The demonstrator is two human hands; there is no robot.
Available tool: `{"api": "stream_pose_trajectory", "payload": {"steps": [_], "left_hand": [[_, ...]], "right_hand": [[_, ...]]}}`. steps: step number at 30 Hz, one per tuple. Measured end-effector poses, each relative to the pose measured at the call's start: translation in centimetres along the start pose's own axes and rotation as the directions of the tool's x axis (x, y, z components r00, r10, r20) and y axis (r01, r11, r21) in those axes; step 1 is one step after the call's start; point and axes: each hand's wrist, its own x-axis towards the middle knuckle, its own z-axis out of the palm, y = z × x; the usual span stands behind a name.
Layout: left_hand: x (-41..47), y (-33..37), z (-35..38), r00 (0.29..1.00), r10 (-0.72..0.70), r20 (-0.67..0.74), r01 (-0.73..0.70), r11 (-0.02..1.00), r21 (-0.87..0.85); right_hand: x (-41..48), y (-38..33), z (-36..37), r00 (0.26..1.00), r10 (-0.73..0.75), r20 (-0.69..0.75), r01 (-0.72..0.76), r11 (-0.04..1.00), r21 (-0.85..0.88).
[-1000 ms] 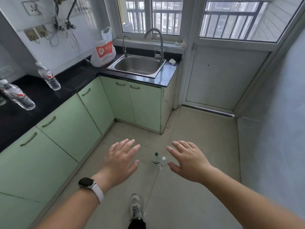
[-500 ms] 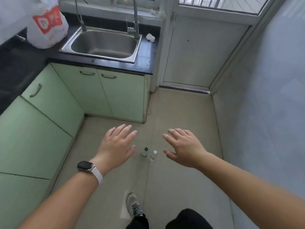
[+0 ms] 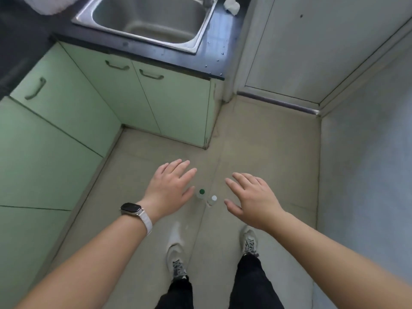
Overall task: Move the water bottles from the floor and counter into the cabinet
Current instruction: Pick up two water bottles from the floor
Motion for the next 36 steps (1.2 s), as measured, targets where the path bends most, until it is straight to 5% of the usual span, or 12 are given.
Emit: {"api": "stream_pose_trajectory", "payload": {"steps": [12, 21, 30, 36], "left_hand": [[8.0, 0.3, 19.9, 0.972, -0.209, 0.105, 0.221, 0.967, -0.125], [8.6, -3.6, 38.7, 0.917, -0.312, 0.247, 0.359, 0.917, -0.174], [7.2, -6.2, 53.5, 0.791, -0.456, 0.408, 0.589, 0.75, -0.302], [8.5, -6.7, 59.5, 0.747, -0.486, 0.454, 0.663, 0.592, -0.458]], "right_hand": [[8.3, 11.6, 19.0, 0.987, -0.067, 0.145, 0.047, 0.99, 0.133], [10.9, 12.7, 36.5, 0.957, 0.07, 0.28, -0.137, 0.964, 0.227], [11.5, 13.4, 51.5, 0.879, 0.276, 0.39, -0.42, 0.836, 0.355], [11.6, 13.8, 57.2, 0.865, 0.302, 0.401, -0.482, 0.722, 0.497]]}}
